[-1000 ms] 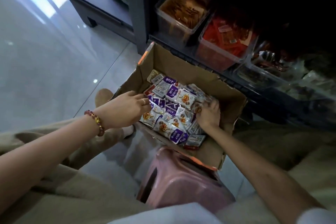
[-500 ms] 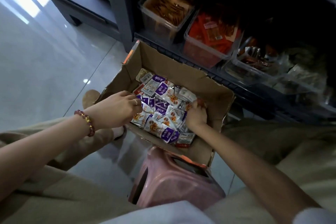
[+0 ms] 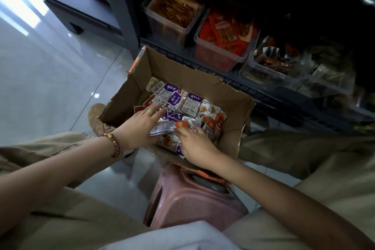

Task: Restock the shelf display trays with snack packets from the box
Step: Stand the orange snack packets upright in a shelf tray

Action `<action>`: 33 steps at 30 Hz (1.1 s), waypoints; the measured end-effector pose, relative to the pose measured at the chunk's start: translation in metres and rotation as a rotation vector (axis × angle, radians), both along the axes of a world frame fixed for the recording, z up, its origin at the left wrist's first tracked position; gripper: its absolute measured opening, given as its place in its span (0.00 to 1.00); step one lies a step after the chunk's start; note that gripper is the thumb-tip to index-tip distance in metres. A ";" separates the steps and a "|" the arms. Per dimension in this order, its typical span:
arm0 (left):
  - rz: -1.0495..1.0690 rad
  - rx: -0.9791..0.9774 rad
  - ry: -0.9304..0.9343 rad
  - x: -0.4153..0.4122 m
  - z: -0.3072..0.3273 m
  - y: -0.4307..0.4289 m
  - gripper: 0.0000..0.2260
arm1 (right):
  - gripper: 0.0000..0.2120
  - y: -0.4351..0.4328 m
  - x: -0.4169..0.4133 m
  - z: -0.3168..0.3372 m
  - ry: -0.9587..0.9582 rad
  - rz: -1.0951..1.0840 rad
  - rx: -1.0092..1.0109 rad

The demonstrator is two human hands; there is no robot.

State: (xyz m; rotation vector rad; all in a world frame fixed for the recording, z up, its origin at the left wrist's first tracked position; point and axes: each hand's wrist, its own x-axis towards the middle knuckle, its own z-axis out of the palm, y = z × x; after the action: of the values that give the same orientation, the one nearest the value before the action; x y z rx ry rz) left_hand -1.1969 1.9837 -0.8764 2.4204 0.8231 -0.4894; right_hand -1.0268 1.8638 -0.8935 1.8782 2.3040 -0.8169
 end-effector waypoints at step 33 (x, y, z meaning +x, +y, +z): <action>0.638 -0.509 -0.842 0.064 0.154 0.036 0.11 | 0.13 0.082 0.045 0.173 1.152 -0.882 0.175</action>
State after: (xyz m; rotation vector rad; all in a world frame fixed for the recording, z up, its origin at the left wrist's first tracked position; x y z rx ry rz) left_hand -1.1327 2.0200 -0.7228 1.5291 0.8636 0.4896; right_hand -0.9821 1.9456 -0.7202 3.0865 1.7379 -2.3497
